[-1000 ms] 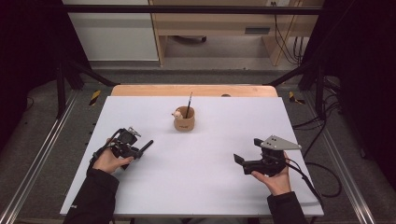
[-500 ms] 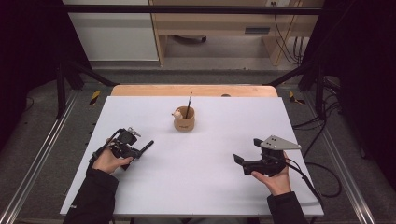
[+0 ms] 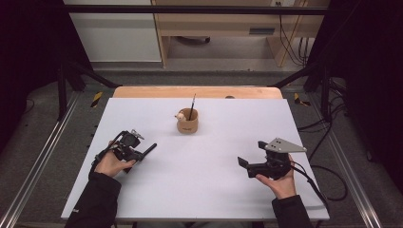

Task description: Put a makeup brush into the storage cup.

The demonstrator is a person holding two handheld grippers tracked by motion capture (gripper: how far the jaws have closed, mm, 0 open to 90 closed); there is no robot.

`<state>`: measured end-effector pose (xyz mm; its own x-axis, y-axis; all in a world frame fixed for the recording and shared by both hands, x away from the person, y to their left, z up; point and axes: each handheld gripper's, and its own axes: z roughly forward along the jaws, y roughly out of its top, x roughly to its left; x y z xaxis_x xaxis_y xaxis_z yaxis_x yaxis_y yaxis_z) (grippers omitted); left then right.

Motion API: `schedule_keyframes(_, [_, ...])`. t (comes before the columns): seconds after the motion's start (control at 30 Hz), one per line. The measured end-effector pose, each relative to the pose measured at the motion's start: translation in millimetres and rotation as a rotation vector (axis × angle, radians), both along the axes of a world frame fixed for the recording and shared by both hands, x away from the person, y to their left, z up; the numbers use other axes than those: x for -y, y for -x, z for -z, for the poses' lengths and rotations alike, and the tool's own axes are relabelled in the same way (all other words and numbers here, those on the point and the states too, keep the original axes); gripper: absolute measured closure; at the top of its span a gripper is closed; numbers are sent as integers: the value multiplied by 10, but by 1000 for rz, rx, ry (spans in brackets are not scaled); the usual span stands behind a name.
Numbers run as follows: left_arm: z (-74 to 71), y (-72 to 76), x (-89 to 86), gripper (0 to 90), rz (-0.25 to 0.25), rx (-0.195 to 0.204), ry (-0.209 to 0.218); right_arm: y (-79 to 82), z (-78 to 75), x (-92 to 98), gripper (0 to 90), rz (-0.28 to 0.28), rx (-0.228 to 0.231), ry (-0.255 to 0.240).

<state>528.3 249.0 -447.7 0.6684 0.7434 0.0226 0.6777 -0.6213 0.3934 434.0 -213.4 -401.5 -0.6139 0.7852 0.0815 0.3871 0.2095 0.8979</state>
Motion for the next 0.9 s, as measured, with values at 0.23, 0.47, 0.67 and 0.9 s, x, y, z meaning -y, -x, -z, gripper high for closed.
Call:
schedule_keyframes(0.23, [-78, 40, 0, 790, 14, 31, 8, 3, -3, 3, 40, 0, 1, 1])
schedule_keyframes(0.47, [-202, 115, 32, 791, 30, 71, 30, 5, -5, 7, 40, -1, 2, 2])
schedule_keyframes(0.67, [-312, 192, 89, 791, 61, 102, 54, 8, -9, 9, 40, -2, 3, 0])
schedule_keyframes(0.9, [-405, 276, 174, 791, 102, 126, 84, 7, -8, 5, 41, -2, 3, 3])
